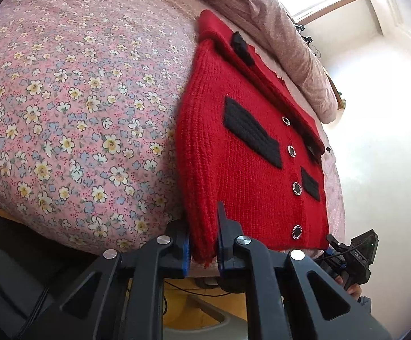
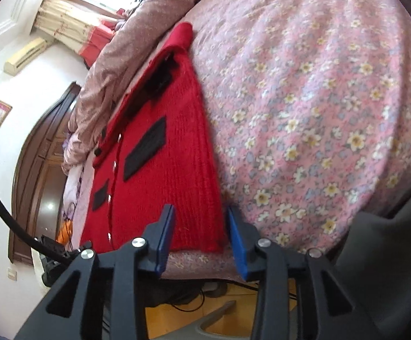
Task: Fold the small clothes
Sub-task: 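Grasp the cardigan hem with both tools side by side, then lift the hem with both tools and fold it over toward the collar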
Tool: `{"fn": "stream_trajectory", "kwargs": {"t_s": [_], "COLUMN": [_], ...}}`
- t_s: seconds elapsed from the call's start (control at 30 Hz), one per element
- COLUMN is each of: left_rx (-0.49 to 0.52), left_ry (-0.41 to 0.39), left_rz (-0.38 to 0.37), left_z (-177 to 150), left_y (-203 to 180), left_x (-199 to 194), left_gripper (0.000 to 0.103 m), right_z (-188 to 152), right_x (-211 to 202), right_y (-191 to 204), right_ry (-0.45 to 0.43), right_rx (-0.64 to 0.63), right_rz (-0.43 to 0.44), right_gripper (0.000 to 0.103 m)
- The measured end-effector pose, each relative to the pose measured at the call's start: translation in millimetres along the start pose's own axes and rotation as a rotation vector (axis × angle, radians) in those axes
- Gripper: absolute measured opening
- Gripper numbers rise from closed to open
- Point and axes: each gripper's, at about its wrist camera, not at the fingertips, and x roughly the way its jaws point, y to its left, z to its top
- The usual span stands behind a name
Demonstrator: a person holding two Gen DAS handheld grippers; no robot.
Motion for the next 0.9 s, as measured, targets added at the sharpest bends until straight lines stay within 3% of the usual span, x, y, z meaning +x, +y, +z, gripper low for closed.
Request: {"fn": "stream_trajectory", "kwargs": {"t_s": [0.03, 0.07, 0.13, 0.23, 0.43, 0.5, 0.63, 0.73, 0.9], "left_rx": [0.001, 0.005, 0.017, 0.04, 0.001, 0.006, 0.0, -0.032, -0.069], "left_ry": [-0.003, -0.01, -0.026, -0.043, 0.002, -0.013, -0.035, -0.06, -0.118], "left_rz": [-0.006, -0.024, -0.059, -0.085, 0.014, 0.001, -0.03, -0.099, -0.199], "left_z": [0, 0, 0, -1, 1, 0, 0, 3, 20], "left_y": [0, -1, -5, -11, -4, -5, -2, 0, -10], "left_x": [-1, -2, -4, -8, 4, 2, -4, -14, -31], "left_gripper": [0.005, 0.005, 0.004, 0.004, 0.004, 0.004, 0.003, 0.003, 0.003], "right_z": [0, 0, -1, -4, -8, -6, -3, -1, 17], "right_x": [0, 0, 0, -1, 7, 9, 7, 0, -24], "right_y": [3, 4, 7, 19, 33, 31, 23, 22, 48], "right_ry": [-0.001, -0.001, 0.0, -0.01, 0.001, 0.004, -0.001, -0.027, -0.119], "right_rx": [-0.011, -0.017, -0.025, -0.082, -0.124, -0.11, -0.067, -0.047, -0.071], "right_rz": [-0.004, -0.011, -0.034, -0.062, -0.11, -0.104, -0.058, -0.014, 0.141], "right_gripper": [0.039, 0.031, 0.009, 0.009, 0.009, 0.009, 0.009, 0.009, 0.009]}}
